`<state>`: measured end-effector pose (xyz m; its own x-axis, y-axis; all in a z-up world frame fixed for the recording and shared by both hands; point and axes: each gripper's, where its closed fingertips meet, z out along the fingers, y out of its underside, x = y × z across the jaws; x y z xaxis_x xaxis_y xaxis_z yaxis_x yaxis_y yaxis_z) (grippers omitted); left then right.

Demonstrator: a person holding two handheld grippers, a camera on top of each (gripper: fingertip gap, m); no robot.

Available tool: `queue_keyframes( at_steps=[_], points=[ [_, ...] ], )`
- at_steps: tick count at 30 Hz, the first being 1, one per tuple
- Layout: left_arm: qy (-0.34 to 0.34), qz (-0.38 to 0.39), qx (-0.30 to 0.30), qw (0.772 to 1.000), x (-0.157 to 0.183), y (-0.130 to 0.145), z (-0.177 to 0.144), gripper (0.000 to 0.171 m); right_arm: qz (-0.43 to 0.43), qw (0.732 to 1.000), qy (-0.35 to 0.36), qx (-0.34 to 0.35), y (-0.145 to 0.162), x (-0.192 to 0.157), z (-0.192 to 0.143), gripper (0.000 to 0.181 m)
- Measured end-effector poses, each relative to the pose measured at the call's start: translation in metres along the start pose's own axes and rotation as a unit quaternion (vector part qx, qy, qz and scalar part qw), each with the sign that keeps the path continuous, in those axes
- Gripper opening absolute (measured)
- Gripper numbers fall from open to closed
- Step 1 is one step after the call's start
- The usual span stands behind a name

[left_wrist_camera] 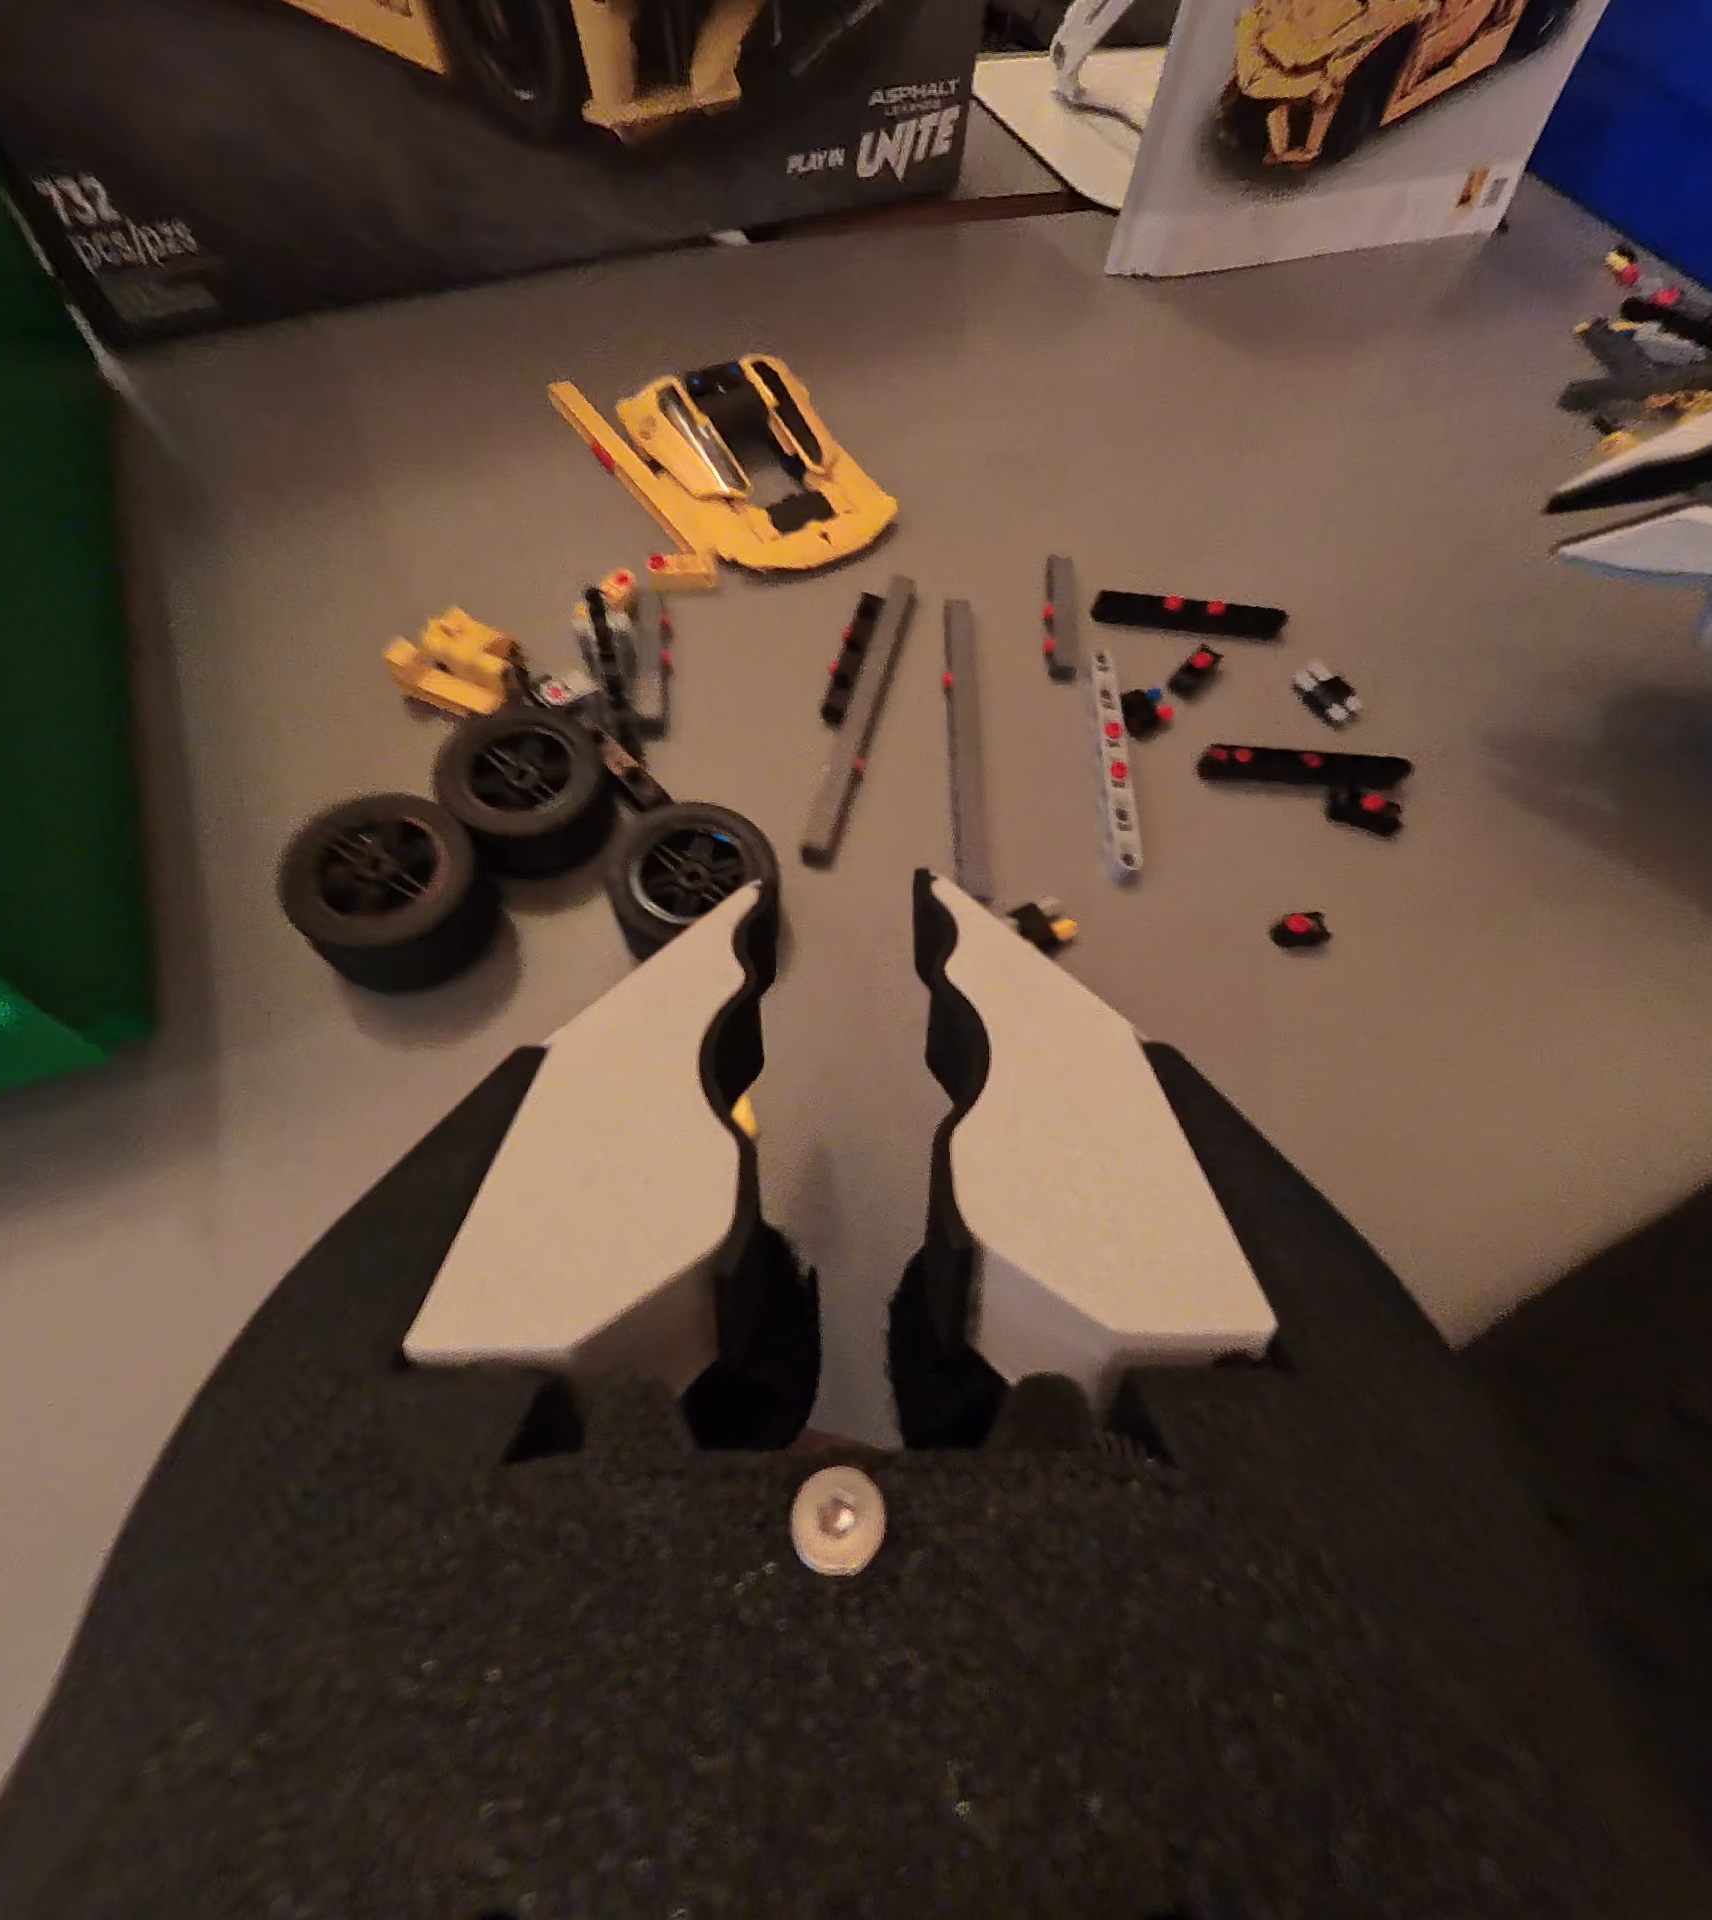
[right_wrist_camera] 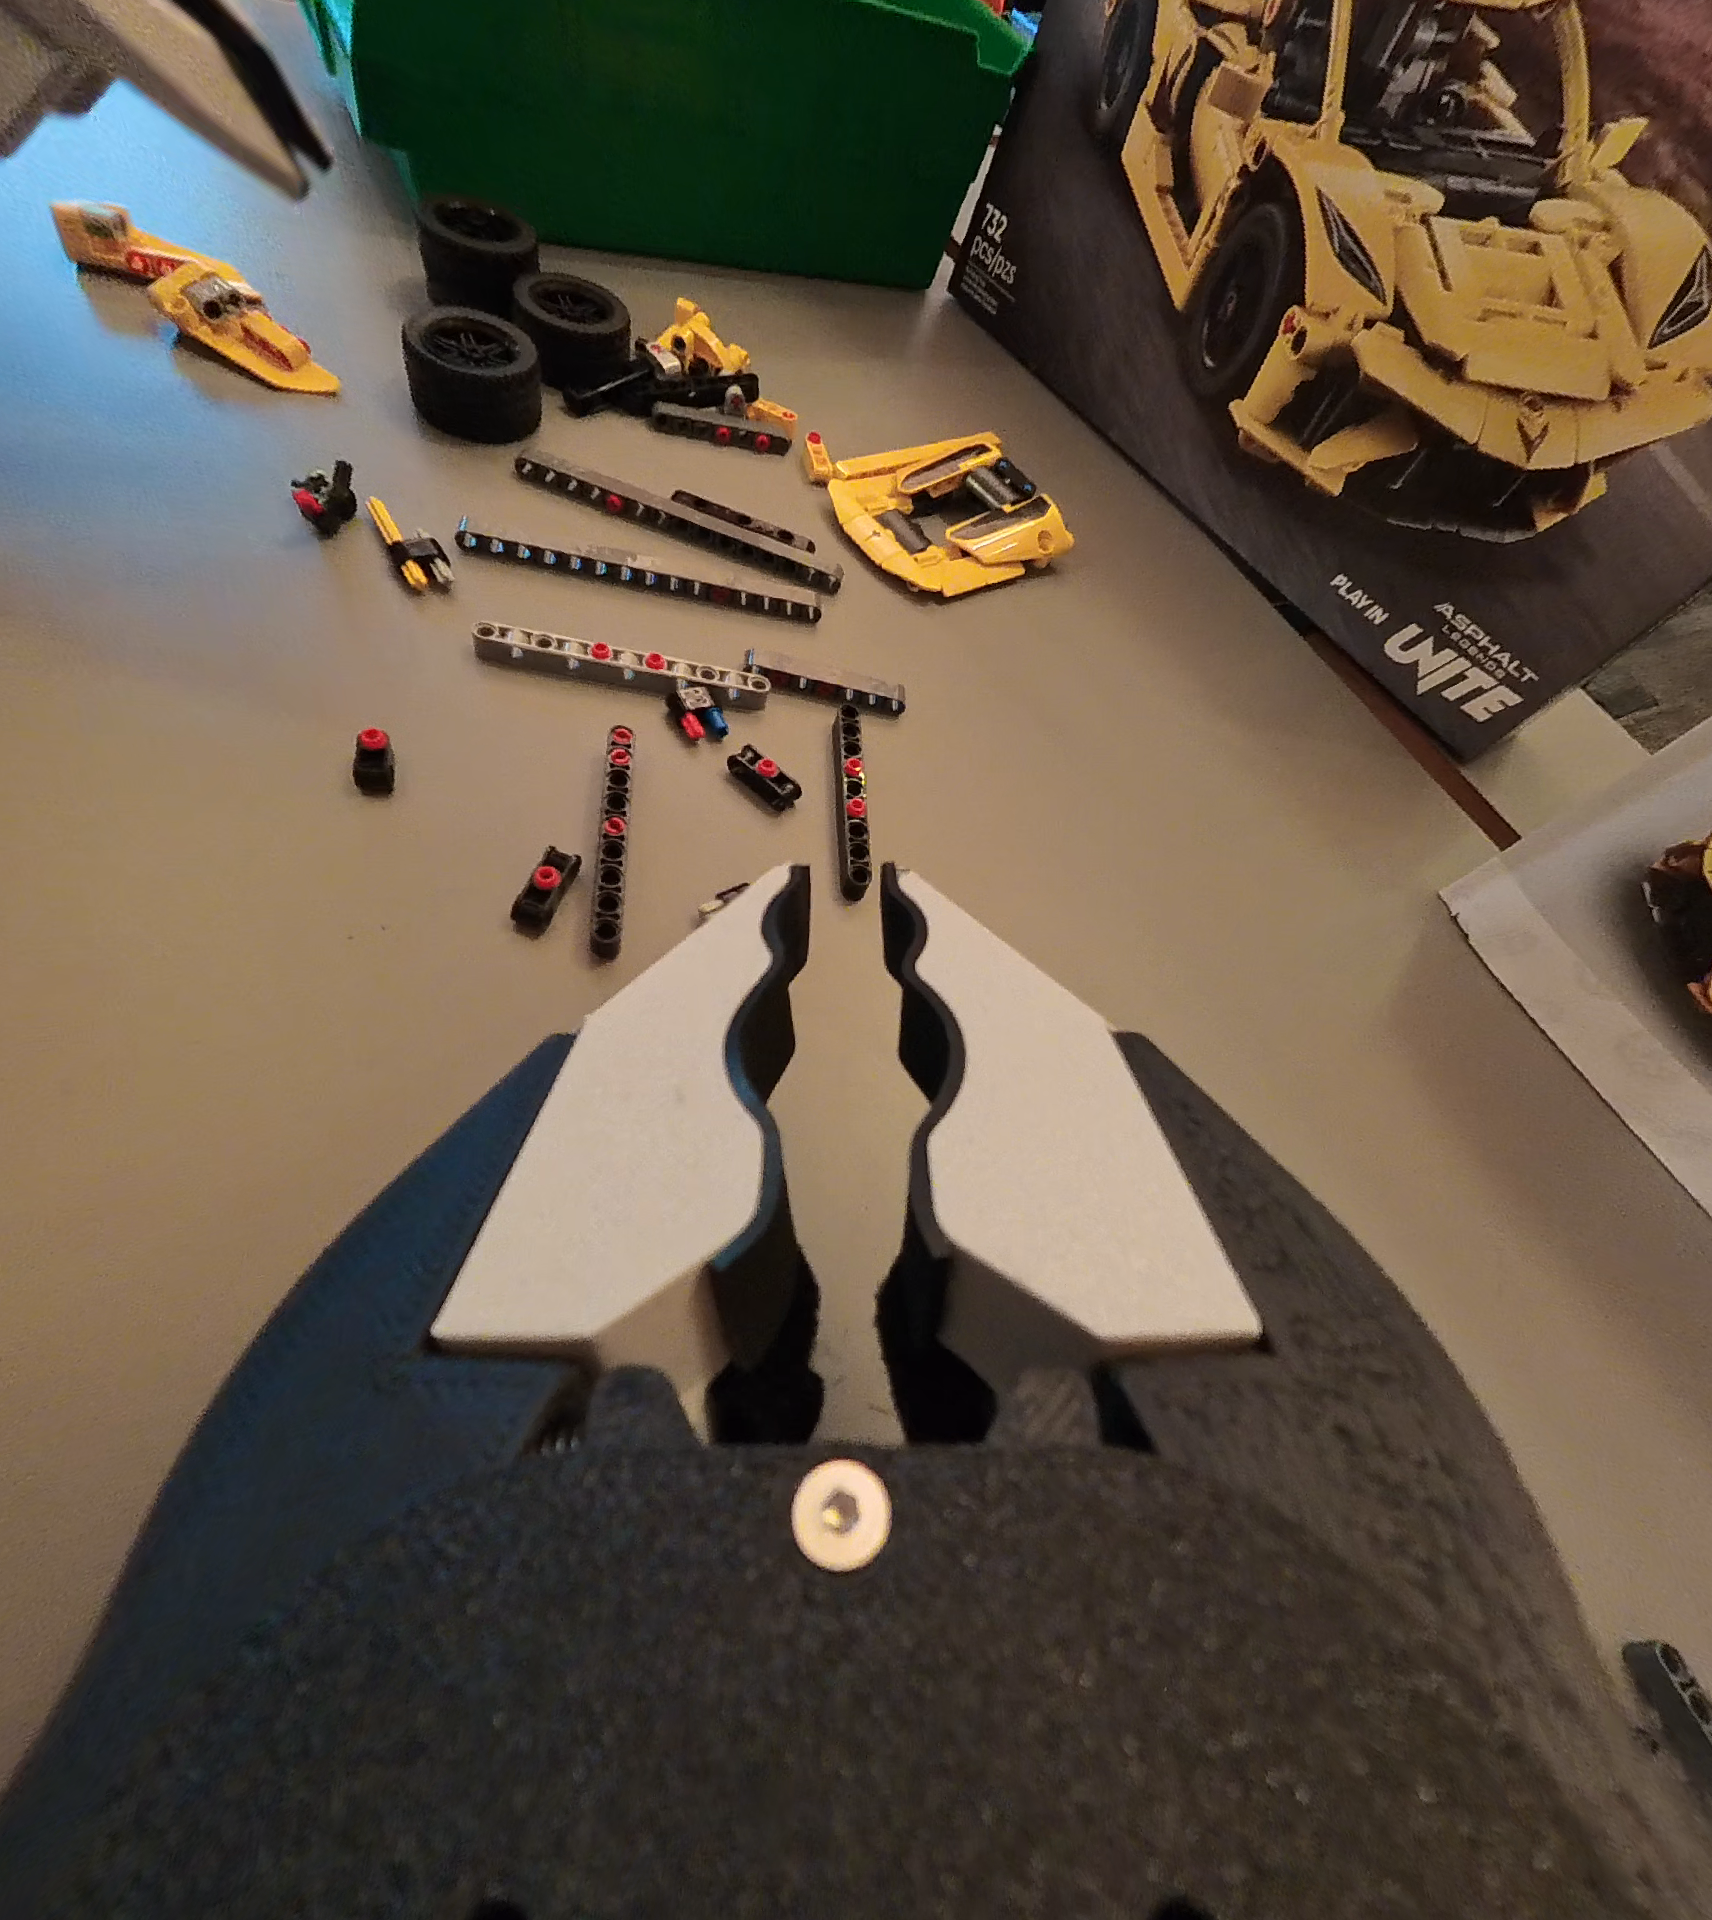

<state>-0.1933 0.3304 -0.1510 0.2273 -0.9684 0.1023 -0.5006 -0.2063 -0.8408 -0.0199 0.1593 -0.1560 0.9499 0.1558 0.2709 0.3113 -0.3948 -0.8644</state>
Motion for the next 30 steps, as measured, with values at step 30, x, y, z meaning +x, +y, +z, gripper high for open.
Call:
queue_keyframes(
  at_steps=[30],
  points=[
    [-0.023,0.071,-0.229,0.971,-0.063,-0.011,0.122,0.019,-0.018,1.0,0.02,0.008,-0.005,0.011,-0.011,0.01]
  ],
)
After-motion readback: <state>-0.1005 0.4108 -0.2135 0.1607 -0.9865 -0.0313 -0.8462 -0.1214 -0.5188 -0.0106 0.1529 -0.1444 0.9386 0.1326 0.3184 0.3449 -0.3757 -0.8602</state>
